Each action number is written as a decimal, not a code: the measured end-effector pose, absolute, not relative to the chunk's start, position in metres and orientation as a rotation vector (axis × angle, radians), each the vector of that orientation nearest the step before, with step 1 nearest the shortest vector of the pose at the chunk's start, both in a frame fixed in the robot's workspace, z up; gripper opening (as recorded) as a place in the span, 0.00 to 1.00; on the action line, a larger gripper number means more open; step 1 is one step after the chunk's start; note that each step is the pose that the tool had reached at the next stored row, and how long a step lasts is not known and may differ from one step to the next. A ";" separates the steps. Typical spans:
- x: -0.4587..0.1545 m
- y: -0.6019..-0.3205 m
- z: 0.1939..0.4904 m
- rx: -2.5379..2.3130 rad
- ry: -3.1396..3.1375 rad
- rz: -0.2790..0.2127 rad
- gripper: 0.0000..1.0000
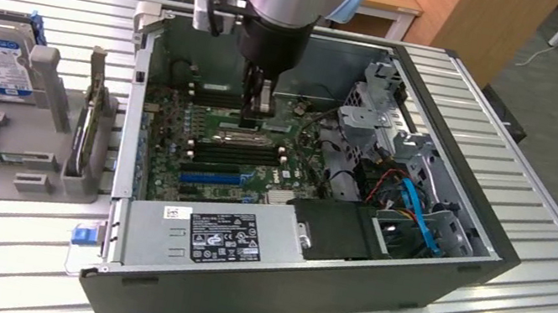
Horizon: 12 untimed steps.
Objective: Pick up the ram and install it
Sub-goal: 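Insert the ram into the slot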
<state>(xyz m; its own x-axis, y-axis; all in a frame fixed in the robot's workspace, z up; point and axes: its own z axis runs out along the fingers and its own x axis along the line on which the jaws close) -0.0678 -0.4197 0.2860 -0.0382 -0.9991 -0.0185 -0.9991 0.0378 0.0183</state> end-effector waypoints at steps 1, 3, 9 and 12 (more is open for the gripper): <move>-0.069 -0.420 0.284 -2.178 2.263 0.041 0.12; -0.070 -0.420 0.281 -2.178 2.263 0.041 0.12; -0.072 -0.420 0.270 -2.179 2.262 0.041 0.12; -0.072 -0.420 0.264 -2.178 2.262 0.041 0.12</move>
